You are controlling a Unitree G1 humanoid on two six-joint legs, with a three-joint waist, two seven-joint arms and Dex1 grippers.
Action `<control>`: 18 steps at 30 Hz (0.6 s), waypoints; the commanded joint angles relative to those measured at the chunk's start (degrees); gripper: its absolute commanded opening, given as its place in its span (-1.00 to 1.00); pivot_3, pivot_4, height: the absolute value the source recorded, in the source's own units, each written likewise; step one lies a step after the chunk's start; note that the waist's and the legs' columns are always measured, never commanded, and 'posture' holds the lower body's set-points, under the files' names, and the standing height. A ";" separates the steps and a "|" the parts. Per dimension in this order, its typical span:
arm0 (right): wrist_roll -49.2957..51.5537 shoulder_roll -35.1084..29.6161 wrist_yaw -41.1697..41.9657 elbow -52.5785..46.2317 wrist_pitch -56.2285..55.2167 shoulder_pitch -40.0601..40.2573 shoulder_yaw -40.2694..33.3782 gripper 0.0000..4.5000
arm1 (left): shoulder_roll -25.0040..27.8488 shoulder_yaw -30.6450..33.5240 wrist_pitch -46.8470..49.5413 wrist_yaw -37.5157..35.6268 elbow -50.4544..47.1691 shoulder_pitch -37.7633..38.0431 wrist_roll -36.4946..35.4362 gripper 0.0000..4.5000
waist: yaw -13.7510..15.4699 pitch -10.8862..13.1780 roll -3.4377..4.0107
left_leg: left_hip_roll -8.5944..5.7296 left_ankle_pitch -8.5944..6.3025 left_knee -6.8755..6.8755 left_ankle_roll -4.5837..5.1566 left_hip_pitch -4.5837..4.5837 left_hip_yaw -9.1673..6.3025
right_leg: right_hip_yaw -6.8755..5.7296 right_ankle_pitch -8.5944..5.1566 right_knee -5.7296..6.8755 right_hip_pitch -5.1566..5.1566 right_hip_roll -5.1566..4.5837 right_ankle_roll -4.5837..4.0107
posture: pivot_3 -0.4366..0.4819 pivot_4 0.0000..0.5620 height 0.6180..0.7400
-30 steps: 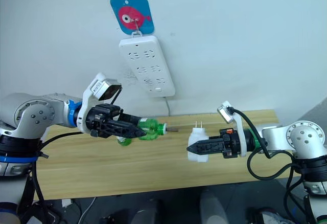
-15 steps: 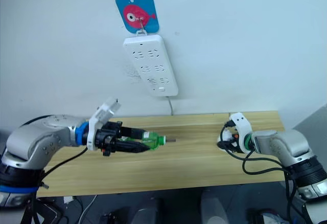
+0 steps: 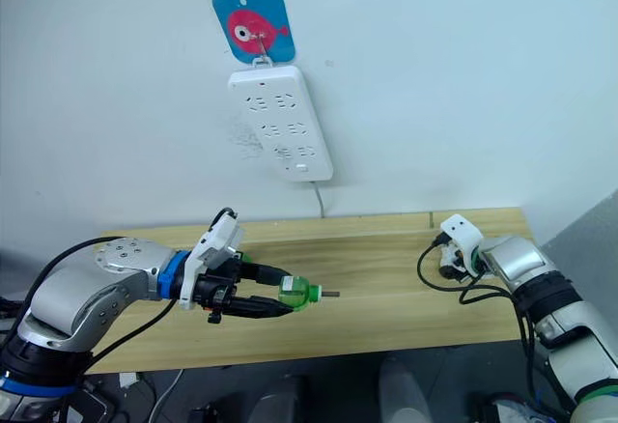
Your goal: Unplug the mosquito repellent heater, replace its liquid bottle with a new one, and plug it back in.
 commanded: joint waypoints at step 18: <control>22.09 18.71 -7.32 -49.01 17.43 13.84 -52.15 1.00 | -18.32 5.40 -19.11 15.94 5.22 0.16 7.92 -0.01 | 0.63 -0.07 -0.06 | 0.08 0.00 0.04 0.00 0.08 -0.07 | -0.06 0.00 0.10 0.11 0.03 0.00 | -0.36 -0.34 0.91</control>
